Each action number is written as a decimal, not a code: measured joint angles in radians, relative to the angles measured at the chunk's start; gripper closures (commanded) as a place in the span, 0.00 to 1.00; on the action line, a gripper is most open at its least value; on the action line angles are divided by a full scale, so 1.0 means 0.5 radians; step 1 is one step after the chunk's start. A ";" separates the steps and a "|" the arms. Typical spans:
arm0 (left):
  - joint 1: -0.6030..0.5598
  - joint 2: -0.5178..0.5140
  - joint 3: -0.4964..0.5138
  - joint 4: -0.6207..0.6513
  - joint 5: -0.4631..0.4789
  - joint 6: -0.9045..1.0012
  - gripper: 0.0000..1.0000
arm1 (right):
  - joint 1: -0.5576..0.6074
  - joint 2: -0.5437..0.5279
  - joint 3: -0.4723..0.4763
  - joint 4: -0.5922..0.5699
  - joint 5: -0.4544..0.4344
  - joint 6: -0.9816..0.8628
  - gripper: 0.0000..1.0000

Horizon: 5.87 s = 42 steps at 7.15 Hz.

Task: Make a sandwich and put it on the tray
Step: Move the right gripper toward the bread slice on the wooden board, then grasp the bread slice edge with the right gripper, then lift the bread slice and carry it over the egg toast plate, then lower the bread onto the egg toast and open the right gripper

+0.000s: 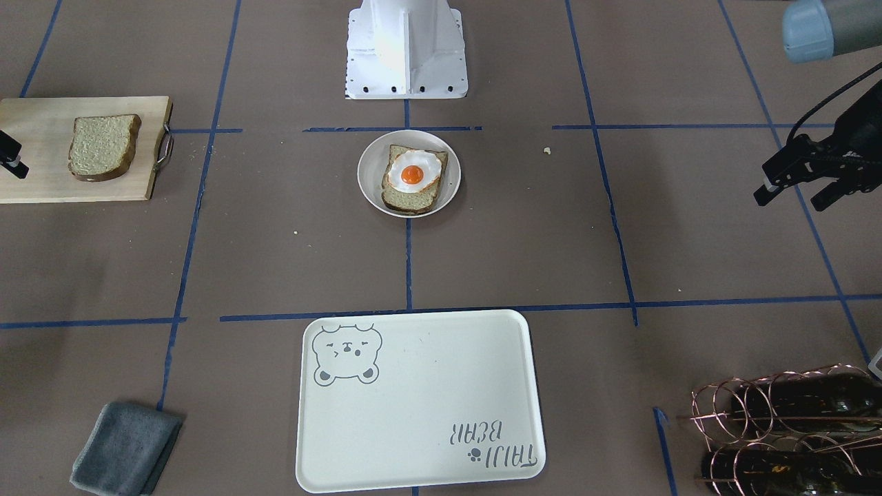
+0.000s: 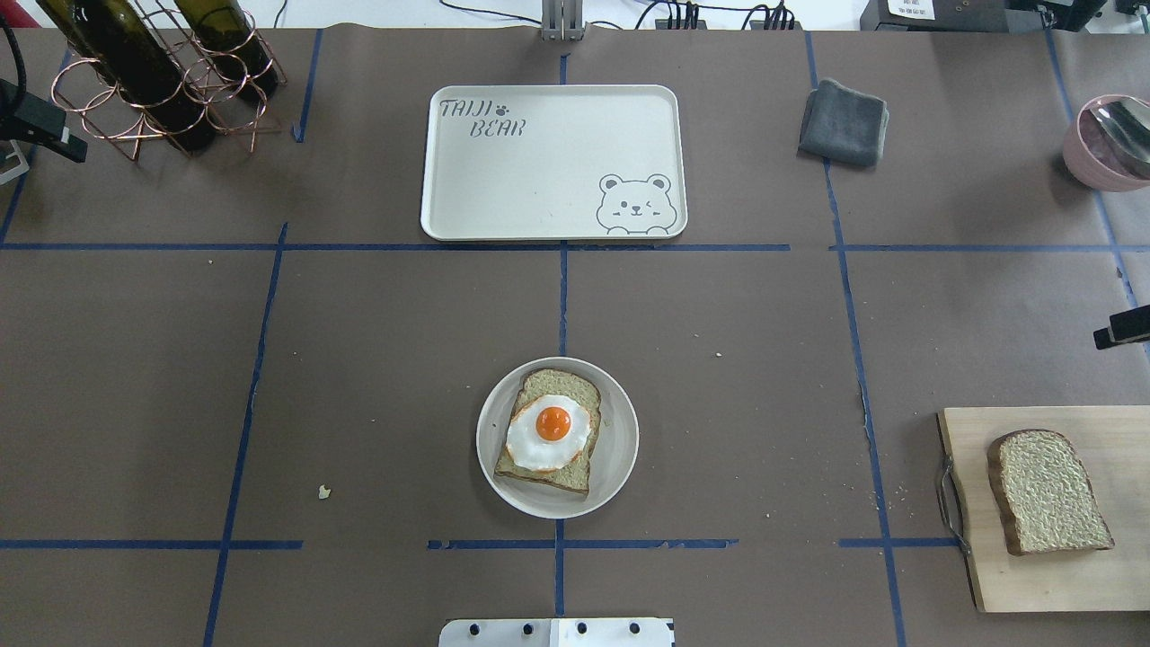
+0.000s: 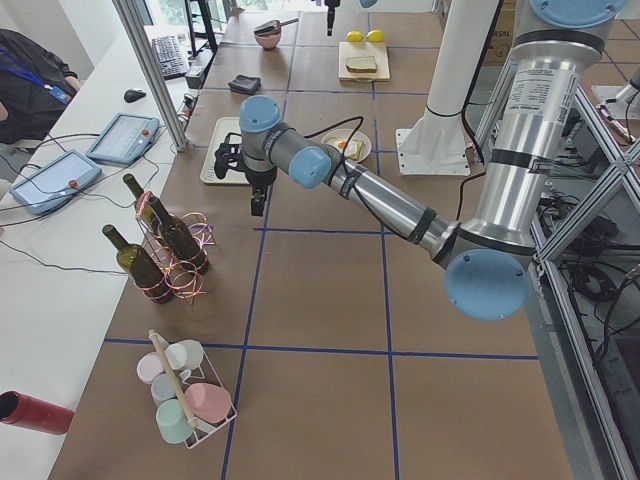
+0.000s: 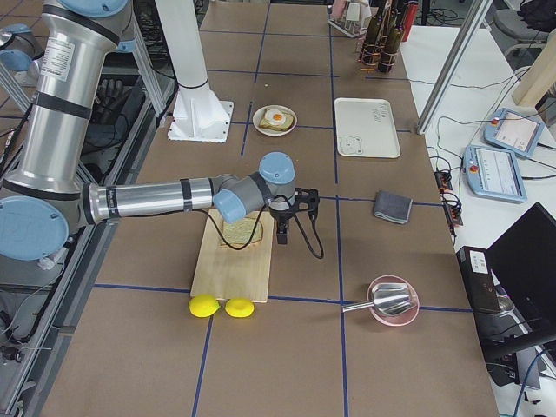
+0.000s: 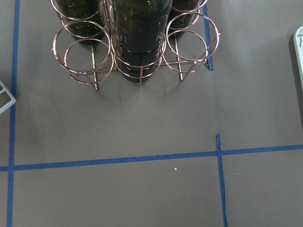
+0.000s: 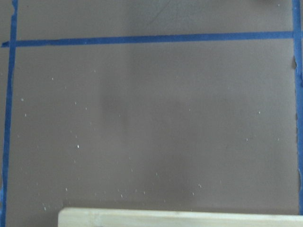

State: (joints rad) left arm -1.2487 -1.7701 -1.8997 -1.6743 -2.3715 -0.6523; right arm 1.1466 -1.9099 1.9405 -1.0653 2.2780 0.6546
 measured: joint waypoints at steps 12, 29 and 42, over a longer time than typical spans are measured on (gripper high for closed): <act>0.120 -0.015 -0.046 -0.127 0.003 -0.217 0.00 | -0.769 -0.288 -0.231 0.924 -0.433 0.811 0.03; 0.114 0.001 -0.025 -0.127 0.004 -0.206 0.00 | -0.767 -0.331 -0.062 1.035 -0.249 0.826 1.00; 0.114 0.018 0.033 -0.128 0.002 -0.202 0.00 | -1.544 1.460 -0.207 0.252 -0.802 1.788 1.00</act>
State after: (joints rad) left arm -1.1915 -1.7611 -1.8832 -1.7383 -2.3704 -0.7534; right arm 0.3746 -1.1801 1.8372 -0.9393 1.8772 1.5487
